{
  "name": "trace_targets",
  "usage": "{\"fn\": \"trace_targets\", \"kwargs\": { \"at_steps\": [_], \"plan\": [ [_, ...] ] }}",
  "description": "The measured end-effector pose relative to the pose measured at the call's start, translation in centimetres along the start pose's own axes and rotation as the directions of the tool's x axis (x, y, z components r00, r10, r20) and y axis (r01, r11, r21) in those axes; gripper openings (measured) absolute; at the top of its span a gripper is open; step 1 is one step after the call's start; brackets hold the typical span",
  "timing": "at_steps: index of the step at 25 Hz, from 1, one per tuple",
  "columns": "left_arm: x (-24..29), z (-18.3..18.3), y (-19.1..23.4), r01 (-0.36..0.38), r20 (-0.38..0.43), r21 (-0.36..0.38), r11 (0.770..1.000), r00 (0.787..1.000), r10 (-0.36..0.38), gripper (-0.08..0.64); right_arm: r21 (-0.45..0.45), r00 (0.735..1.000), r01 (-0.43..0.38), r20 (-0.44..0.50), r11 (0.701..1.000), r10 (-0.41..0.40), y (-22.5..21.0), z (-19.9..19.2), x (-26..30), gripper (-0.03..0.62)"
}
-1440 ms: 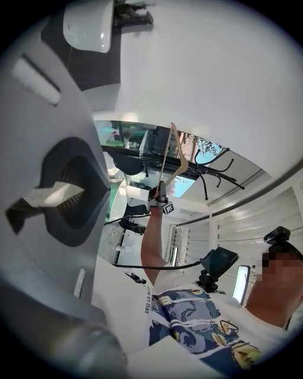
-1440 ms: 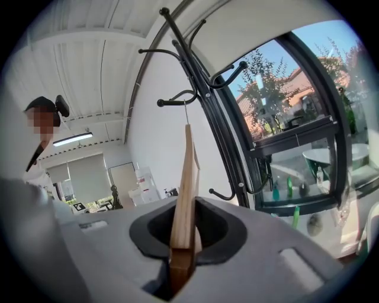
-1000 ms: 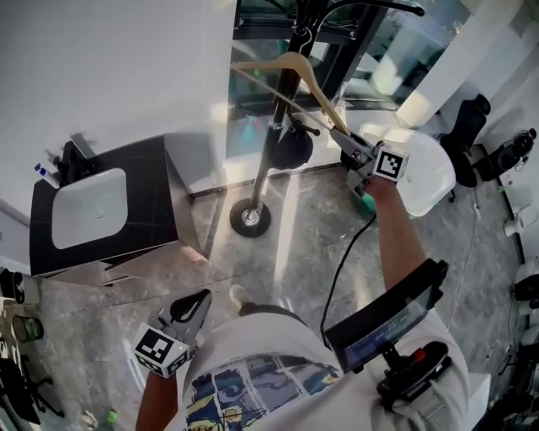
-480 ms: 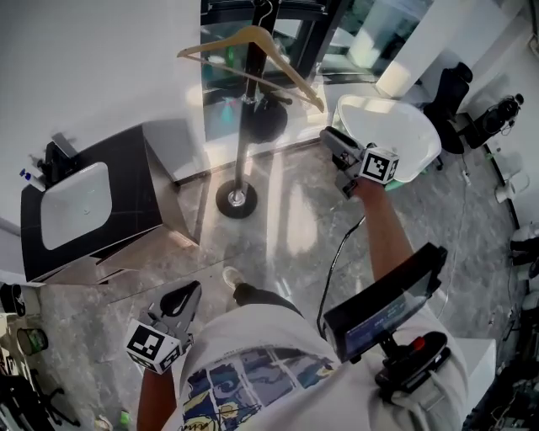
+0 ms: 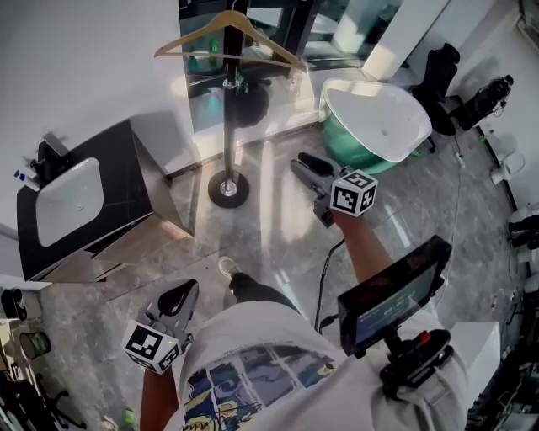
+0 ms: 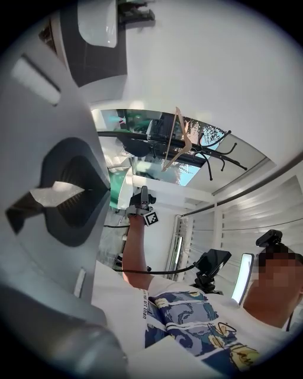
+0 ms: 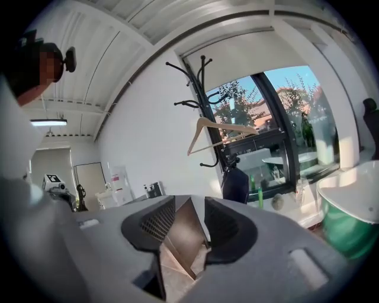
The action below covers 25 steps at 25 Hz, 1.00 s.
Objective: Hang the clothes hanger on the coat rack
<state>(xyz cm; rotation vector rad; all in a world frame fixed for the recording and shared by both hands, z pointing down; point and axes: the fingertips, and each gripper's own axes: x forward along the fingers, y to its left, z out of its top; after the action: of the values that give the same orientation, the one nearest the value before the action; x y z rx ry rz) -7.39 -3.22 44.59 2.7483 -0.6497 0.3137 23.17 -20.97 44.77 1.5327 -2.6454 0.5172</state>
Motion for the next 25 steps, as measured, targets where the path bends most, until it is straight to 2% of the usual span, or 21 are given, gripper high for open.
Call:
{"fn": "trace_targets", "kwargs": {
  "at_steps": [3, 4, 6, 11, 14, 18, 25],
  "plan": [
    [-0.4, -0.1, -0.8, -0.012, 0.012, -0.004, 1.0, 1.0, 0.012, 0.003, -0.072, 0.999, 0.001, -0.046, 0.997, -0.004, 3.5, -1.6, -0.8, 0.129],
    [-0.5, -0.2, -1.0, -0.017, 0.016, -0.005, 1.0, 1.0, 0.017, 0.003, -0.098, 0.998, -0.003, -0.061, 0.995, -0.003, 4.7, -2.1, -0.9, 0.1],
    [-0.8, -0.6, -1.2, -0.025, 0.019, -0.009, 1.0, 0.999, 0.025, 0.003, -0.134, 0.996, -0.016, -0.085, 0.991, 0.005, 7.2, -3.1, -1.2, 0.003],
    [-1.5, -1.2, -1.5, -0.047, 0.032, -0.011, 0.999, 0.998, 0.048, 0.003, -0.193, 0.991, -0.098, -0.113, 0.976, 0.077, 13.7, -5.0, -0.9, 0.002],
    [-1.7, -1.3, -1.8, -0.06, 0.035, -0.014, 0.998, 0.998, 0.06, 0.003, -0.259, 0.983, -0.158, -0.132, 0.953, 0.127, 17.3, -5.7, -0.8, 0.002],
    [-1.5, -1.2, -2.7, -0.057, 0.029, -0.009, 0.998, 0.998, 0.057, 0.003, -0.283, 0.963, -0.252, -0.167, 0.925, 0.211, 22.0, -6.6, -1.4, 0.002],
    [-0.8, -1.1, -3.8, -0.048, 0.024, 0.005, 0.999, 0.999, 0.048, 0.003, -0.308, 0.933, -0.353, -0.189, 0.883, 0.307, 26.3, -6.9, -2.6, 0.002]
  ]
}}
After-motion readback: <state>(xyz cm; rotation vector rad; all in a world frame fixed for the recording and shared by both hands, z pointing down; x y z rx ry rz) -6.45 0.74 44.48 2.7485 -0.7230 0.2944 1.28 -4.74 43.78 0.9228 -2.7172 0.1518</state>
